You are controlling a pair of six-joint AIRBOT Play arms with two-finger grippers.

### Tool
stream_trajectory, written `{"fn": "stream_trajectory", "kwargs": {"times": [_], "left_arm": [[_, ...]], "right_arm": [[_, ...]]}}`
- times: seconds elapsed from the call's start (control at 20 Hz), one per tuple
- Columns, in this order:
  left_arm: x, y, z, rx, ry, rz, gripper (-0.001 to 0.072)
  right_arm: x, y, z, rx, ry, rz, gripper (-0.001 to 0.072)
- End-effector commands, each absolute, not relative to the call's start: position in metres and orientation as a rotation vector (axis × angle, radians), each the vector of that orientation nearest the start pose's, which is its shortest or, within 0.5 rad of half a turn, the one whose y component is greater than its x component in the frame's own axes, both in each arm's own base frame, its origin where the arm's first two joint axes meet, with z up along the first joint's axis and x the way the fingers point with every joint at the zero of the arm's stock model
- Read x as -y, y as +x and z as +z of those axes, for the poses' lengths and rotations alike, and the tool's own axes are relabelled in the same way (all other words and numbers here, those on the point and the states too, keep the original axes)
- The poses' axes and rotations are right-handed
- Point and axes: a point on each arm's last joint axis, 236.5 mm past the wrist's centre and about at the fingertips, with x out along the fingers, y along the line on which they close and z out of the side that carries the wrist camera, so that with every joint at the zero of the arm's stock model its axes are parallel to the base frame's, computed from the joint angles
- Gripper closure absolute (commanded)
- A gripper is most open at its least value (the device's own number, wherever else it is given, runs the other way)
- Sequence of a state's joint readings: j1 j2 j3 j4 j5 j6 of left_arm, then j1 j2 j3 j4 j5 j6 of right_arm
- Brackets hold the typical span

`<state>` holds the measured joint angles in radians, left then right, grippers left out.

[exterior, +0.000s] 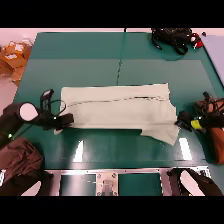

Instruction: Fold the shirts.

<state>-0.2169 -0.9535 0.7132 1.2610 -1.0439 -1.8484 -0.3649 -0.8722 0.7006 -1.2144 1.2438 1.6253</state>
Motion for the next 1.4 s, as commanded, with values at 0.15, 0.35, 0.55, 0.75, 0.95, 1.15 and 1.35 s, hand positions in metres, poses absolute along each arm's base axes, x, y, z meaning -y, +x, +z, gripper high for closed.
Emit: {"fn": "stream_trajectory", "kwargs": {"times": [0.15,0.35,0.55,0.75,0.95,1.15,1.35], "left_arm": [[0.132,0.365,-0.005,-1.258,-0.313,-0.156,0.0687],[0.144,0.431,-0.02,-1.251,-0.284,-0.164,0.0686],[0.15,0.492,-0.038,-1.194,-0.286,-0.154,0.0686],[0.134,0.533,-0.012,-1.081,-0.317,-0.133,0.0038],[0.09,0.525,0.032,-1.162,-0.311,-0.086,0.004],[0.082,0.506,0.046,-1.242,-0.311,-0.086,0.004],[0.098,0.501,0.048,-1.265,-0.357,-0.136,0.0042]], "right_arm": [[0.011,0.374,0.023,-1.195,0.581,-0.035,0.0698],[0.011,0.442,0.003,-1.221,0.562,-0.006,0.0698],[0.018,0.482,-0.054,-1.297,0.588,-0.022,0.0698],[0.03,0.503,-0.073,-1.307,0.581,-0.023,0.0307],[0.074,0.493,-0.042,-1.316,0.525,0.027,0.0191],[0.121,0.464,-0.058,-1.373,0.564,0.044,0.0061],[0.092,0.444,-0.08,-1.453,0.77,0.284,0.0061]]}}
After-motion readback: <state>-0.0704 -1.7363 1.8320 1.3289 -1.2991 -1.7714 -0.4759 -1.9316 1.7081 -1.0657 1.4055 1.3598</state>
